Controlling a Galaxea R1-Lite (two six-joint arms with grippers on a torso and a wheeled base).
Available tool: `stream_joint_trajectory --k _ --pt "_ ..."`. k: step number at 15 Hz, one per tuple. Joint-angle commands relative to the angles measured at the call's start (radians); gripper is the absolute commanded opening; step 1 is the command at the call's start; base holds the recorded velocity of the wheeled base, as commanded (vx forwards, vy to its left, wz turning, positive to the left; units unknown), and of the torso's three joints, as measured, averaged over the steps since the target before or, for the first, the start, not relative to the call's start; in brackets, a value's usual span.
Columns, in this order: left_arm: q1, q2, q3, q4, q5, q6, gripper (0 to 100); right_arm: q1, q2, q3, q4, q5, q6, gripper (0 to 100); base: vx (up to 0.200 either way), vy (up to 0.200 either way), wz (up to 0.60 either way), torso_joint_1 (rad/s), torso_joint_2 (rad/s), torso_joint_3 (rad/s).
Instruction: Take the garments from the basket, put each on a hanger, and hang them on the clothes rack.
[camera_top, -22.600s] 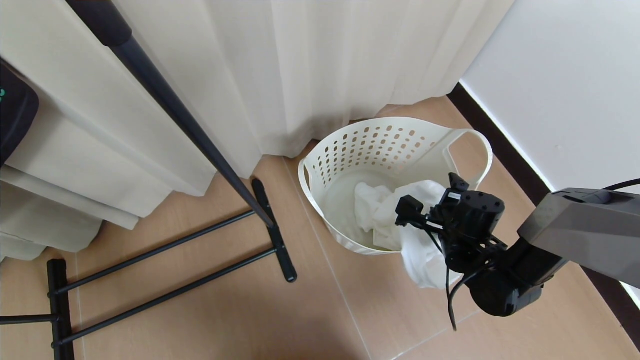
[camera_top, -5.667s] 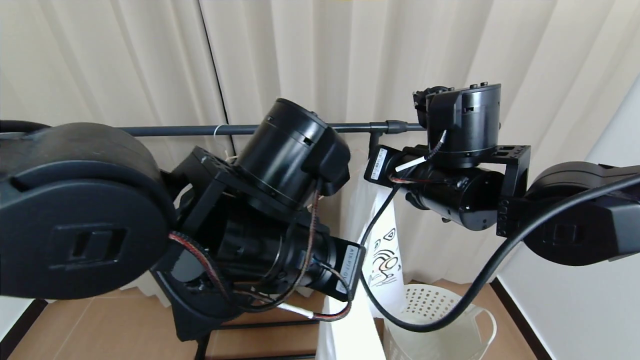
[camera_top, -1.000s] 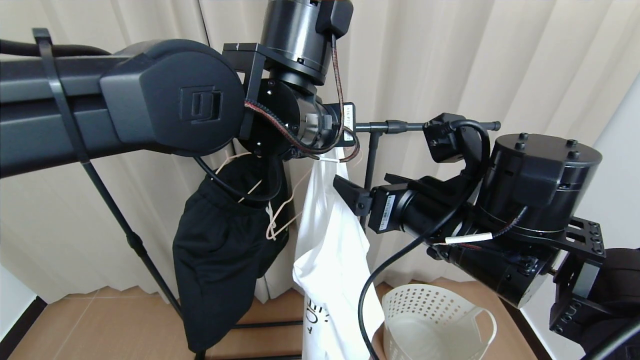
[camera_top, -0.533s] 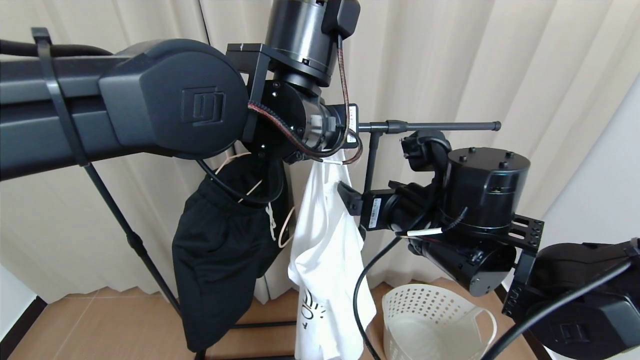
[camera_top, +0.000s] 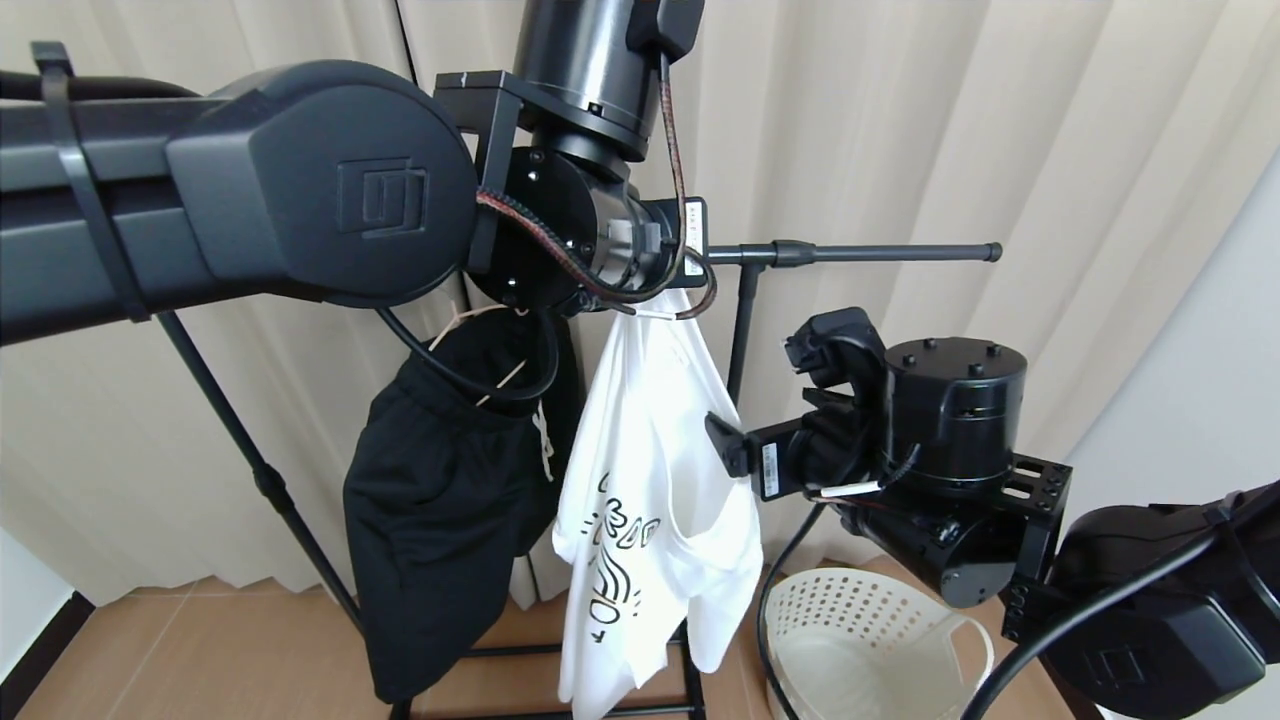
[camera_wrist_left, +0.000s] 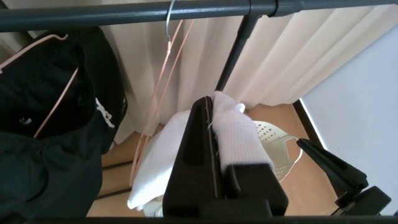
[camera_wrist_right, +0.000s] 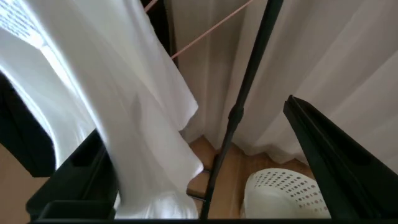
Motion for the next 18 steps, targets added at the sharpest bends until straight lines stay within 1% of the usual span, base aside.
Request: stream_joint_trajectory --k 1,2,6,7,9,12,13,15,16,18 --pt "0.002 -0.007 0.002 0.000 0.000 0.000 0 -0.004 0.005 0.017 0.000 0.000 -0.008 100 0.000 0.000 0.00 0.000 0.00 0.000" --pt "0.007 -0.010 0.002 0.000 0.000 0.000 0 -0.016 0.007 0.033 0.000 0.000 -0.040 100 0.000 0.000 0.00 0.000 0.00 0.000" --pt "0.011 -0.009 0.004 0.000 0.000 -0.002 0 -0.031 -0.001 0.057 -0.002 0.001 -0.086 100 0.000 0.000 0.00 0.000 0.00 0.000" --pt "0.011 -0.009 0.004 0.000 0.000 -0.002 0 -0.031 -0.003 0.057 -0.003 0.001 -0.085 0 0.000 0.000 0.00 0.000 0.00 0.000" --pt "0.014 -0.007 0.008 0.003 0.000 -0.002 0 -0.033 -0.009 0.056 -0.003 0.001 -0.086 0 0.000 0.000 0.00 0.000 0.00 0.000" --pt "0.059 -0.006 0.114 0.002 -0.006 0.030 0 -0.079 -0.076 0.053 0.000 0.001 -0.108 0 0.000 0.000 0.00 0.000 0.00 0.000" --pt "0.063 -0.006 0.131 0.002 -0.006 0.034 0 -0.085 -0.086 0.053 0.000 0.003 -0.111 0 0.000 0.000 0.00 0.000 0.00 0.000" --pt "0.065 -0.006 0.231 0.000 -0.009 0.038 0 -0.119 -0.118 0.045 0.000 0.003 -0.118 0 0.000 0.000 0.00 0.000 0.00 0.000" --pt "0.065 -0.006 0.266 -0.003 -0.009 0.049 100 -0.125 -0.121 0.040 0.000 0.003 -0.118 0 0.000 0.000 0.00 0.000 0.00 0.000" --pt "0.065 -0.009 0.317 -0.003 -0.011 0.075 100 -0.132 -0.119 0.039 0.000 0.003 -0.123 0 0.000 0.000 0.00 0.000 0.00 0.000"
